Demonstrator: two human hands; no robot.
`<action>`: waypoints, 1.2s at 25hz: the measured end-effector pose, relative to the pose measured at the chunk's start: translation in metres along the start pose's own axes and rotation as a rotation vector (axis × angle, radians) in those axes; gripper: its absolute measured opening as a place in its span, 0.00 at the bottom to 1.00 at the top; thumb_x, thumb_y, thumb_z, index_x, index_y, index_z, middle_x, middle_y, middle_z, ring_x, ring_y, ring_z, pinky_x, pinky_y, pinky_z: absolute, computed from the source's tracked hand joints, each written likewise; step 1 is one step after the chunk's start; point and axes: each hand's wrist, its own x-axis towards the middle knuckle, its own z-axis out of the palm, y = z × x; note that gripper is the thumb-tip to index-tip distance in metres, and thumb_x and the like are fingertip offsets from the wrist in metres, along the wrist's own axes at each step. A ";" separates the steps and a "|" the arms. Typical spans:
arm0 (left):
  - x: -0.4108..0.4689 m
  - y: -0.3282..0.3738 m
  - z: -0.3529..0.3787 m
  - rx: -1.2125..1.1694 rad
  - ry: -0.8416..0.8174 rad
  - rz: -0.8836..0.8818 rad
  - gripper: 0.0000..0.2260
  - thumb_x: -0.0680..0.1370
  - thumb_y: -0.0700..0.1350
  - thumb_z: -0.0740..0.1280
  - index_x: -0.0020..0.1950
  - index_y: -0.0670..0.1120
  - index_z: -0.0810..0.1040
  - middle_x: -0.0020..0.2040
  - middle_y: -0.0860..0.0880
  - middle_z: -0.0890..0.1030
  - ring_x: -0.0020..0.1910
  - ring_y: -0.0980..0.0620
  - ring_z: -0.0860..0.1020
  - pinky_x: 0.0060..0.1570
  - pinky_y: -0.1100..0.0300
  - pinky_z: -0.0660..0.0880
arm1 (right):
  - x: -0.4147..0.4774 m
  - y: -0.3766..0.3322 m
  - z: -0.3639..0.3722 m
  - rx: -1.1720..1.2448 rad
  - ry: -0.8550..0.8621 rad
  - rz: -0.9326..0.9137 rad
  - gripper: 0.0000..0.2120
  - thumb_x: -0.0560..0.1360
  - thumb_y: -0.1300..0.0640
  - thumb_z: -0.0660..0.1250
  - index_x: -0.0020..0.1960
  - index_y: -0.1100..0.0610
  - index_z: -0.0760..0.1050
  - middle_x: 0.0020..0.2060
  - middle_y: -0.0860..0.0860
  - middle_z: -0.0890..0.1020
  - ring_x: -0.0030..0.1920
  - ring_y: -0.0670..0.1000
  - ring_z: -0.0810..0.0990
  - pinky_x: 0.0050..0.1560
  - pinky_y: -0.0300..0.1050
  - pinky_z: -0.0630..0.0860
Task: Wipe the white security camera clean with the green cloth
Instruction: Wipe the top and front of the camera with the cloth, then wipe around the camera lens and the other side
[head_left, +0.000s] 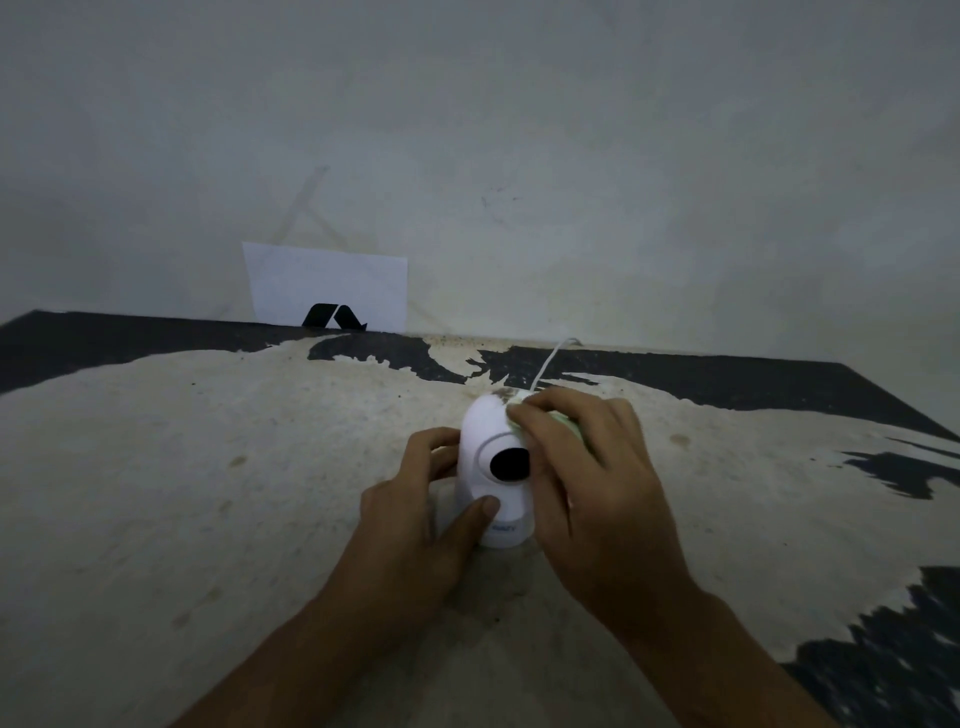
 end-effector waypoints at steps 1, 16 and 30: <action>-0.001 0.000 -0.001 0.004 -0.001 -0.005 0.24 0.68 0.59 0.65 0.60 0.63 0.59 0.57 0.63 0.71 0.59 0.60 0.70 0.61 0.58 0.68 | -0.002 -0.004 0.003 -0.011 -0.036 -0.041 0.20 0.82 0.52 0.52 0.57 0.64 0.78 0.53 0.61 0.83 0.54 0.57 0.77 0.50 0.55 0.79; 0.000 0.000 0.002 0.005 0.020 -0.025 0.26 0.68 0.58 0.65 0.64 0.59 0.62 0.56 0.65 0.73 0.56 0.63 0.71 0.60 0.59 0.68 | -0.005 0.012 0.000 0.160 -0.060 -0.072 0.11 0.75 0.61 0.65 0.55 0.63 0.80 0.51 0.60 0.82 0.51 0.54 0.78 0.51 0.47 0.77; -0.010 0.006 -0.006 0.003 0.283 0.135 0.17 0.72 0.52 0.65 0.59 0.55 0.66 0.57 0.57 0.74 0.55 0.60 0.72 0.54 0.62 0.71 | 0.000 -0.005 -0.010 0.353 0.143 0.174 0.06 0.70 0.62 0.71 0.44 0.65 0.80 0.44 0.55 0.78 0.45 0.45 0.76 0.47 0.31 0.73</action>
